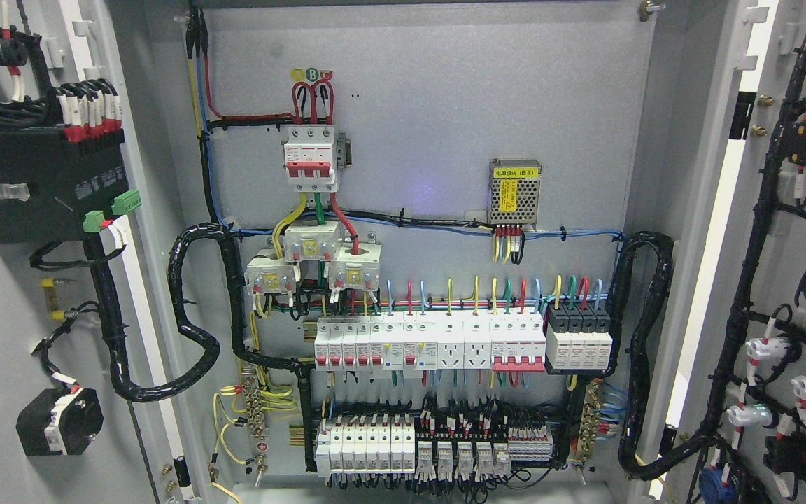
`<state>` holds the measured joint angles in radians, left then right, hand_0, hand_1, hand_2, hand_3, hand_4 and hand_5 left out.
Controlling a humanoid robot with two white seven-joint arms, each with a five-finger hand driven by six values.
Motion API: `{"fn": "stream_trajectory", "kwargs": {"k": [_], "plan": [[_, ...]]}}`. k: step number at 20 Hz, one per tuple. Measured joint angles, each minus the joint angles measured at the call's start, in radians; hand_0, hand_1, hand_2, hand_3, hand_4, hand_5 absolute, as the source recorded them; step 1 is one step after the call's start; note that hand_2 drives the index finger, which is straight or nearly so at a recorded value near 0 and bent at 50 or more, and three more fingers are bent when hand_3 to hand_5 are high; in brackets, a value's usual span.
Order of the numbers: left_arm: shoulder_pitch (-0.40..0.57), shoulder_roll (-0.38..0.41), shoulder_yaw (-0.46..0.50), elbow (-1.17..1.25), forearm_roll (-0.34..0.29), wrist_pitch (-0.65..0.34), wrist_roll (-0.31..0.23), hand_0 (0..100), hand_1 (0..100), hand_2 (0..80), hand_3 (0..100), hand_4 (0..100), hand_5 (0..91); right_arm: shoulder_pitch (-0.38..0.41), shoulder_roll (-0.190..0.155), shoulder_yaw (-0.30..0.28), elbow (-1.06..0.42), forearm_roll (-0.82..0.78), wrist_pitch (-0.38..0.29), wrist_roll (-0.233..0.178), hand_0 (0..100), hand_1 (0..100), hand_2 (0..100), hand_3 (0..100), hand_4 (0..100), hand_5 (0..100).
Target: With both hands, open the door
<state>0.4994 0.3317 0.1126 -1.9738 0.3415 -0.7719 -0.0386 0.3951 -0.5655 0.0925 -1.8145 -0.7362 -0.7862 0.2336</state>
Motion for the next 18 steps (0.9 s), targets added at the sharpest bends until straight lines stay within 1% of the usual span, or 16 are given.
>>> {"fn": "stream_trajectory", "kwargs": {"k": [5, 10, 17, 18], "plan": [[0.003, 0.004, 0.05, 0.021, 0.023, 0.0, -0.002, 0, 0, 0.0, 0, 3, 0.0, 0.015, -0.002, -0.013, 0.003, 0.0, 0.0, -0.005, 0, 0, 0, 0, 0, 0], [0.004, 0.015, 0.095, 0.047, 0.052, 0.0, -0.002, 0, 0, 0.0, 0, 3, 0.0, 0.033, -0.007, -0.024, 0.01, 0.0, 0.0, 0.004, 0, 0, 0, 0, 0, 0], [-0.006, 0.032, 0.145, 0.096, 0.082, -0.004, -0.005, 0, 0, 0.0, 0, 3, 0.0, 0.057, -0.019, -0.055, 0.019, 0.0, 0.0, 0.006, 0, 0, 0, 0, 0, 0], [-0.011, 0.035, 0.152, 0.102, 0.086, 0.01, -0.005, 0, 0, 0.0, 0, 3, 0.0, 0.059, -0.021, -0.058, 0.02, 0.0, 0.0, 0.006, 0, 0, 0, 0, 0, 0]]}}
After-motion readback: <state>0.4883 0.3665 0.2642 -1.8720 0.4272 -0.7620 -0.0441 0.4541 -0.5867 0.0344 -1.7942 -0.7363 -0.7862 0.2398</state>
